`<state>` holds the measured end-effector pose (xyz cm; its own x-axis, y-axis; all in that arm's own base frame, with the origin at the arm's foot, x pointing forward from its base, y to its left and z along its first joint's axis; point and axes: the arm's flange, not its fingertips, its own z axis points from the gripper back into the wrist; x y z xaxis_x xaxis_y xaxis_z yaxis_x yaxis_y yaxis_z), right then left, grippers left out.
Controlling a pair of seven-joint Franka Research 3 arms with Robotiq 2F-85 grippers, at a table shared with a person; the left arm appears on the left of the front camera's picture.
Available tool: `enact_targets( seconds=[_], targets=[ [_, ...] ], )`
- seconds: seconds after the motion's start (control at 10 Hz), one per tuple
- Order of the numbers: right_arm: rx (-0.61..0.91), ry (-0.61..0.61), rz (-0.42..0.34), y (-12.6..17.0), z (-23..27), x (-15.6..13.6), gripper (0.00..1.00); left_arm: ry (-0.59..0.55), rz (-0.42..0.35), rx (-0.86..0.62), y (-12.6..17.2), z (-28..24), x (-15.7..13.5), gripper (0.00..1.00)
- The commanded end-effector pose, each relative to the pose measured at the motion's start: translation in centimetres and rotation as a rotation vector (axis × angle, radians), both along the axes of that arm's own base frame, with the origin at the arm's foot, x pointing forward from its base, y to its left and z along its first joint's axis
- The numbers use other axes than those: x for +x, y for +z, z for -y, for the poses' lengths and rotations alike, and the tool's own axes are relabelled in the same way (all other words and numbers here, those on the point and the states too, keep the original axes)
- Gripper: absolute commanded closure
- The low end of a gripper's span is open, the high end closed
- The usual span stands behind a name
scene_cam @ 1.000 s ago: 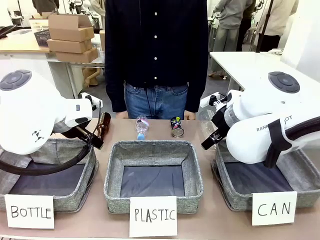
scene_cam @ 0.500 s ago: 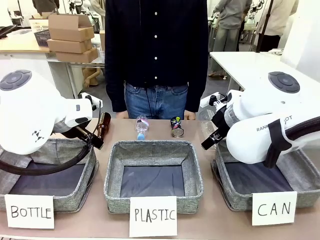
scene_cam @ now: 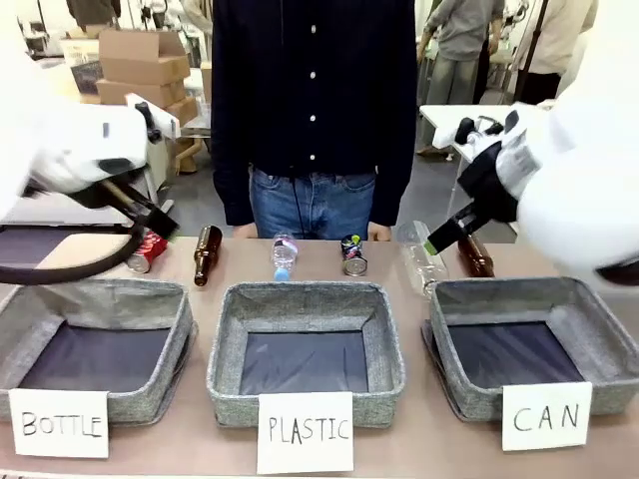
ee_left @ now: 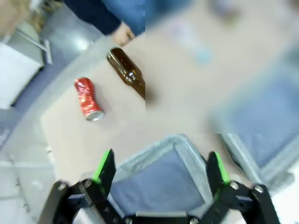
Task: Sort the can waste into the basket.
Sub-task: Pick up the can waste from the table and place it in the right Fabric basket.
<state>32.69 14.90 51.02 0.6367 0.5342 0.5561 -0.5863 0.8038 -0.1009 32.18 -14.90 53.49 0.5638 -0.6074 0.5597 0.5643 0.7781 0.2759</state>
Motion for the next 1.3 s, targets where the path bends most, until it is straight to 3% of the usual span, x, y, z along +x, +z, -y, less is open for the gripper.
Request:
enact_targets(
  seconds=[0.0, 0.1, 0.2, 0.3, 0.4, 0.5, 0.6, 0.7, 0.8, 1.0, 1.2],
  targets=[
    [-0.005, 0.017, -0.09, -1.9, 2.4, -9.5, 0.0, -0.18, -0.049, 0.033, -3.9, -2.1, -9.5, 0.0],
    [-0.044, 0.027, -0.084, -2.8, 2.3, -10.7, 0.0, -0.063, -0.064, 0.122, -5.7, -2.0, -9.3, 0.0],
    [-0.106, -0.082, -0.017, -3.7, 2.3, -9.9, 0.0, 0.049, -0.103, 0.188, -7.6, -1.2, -7.4, 0.0],
    [-0.027, 0.034, -0.071, 3.1, 0.6, -5.4, 0.0, -0.091, -0.033, 0.061, 2.7, 0.8, -5.4, 0.0],
    [-0.057, 0.011, -0.065, 3.7, 0.6, -6.6, 0.0, -0.058, -0.075, 0.115, 1.7, 1.1, -5.7, 0.0],
    [0.108, -0.083, -0.176, 2.7, 0.9, -4.8, 0.0, -0.101, -0.146, -0.046, 1.1, 1.0, -3.7, 0.0],
    [0.405, -0.082, -0.28, 2.6, 1.9, -4.2, 0.0, -0.153, -0.208, -0.226, 1.1, -0.3, -3.1, 0.0],
    [0.763, -0.11, -0.448, 2.6, 4.1, -4.3, 0.0, -0.19, -0.277, -0.491, 1.2, -3.2, -2.8, 0.0],
    [0.968, -0.086, -0.575, 2.2, 6.0, -5.0, 0.0, -0.27, -0.323, -0.78, 0.5, -6.4, -2.5, 0.0],
    [1.219, -0.015, -0.626, 1.5, 9.6, -6.2, 0.0, -0.256, -0.358, -1.116, -2.2, -10.8, -1.9, 0.0],
    [1.356, -0.041, -0.658, 0.8, 12.8, -6.8, 0.0, -0.253, -0.309, -1.335, -4.2, -13.1, -2.0, 0.0]
  ],
)
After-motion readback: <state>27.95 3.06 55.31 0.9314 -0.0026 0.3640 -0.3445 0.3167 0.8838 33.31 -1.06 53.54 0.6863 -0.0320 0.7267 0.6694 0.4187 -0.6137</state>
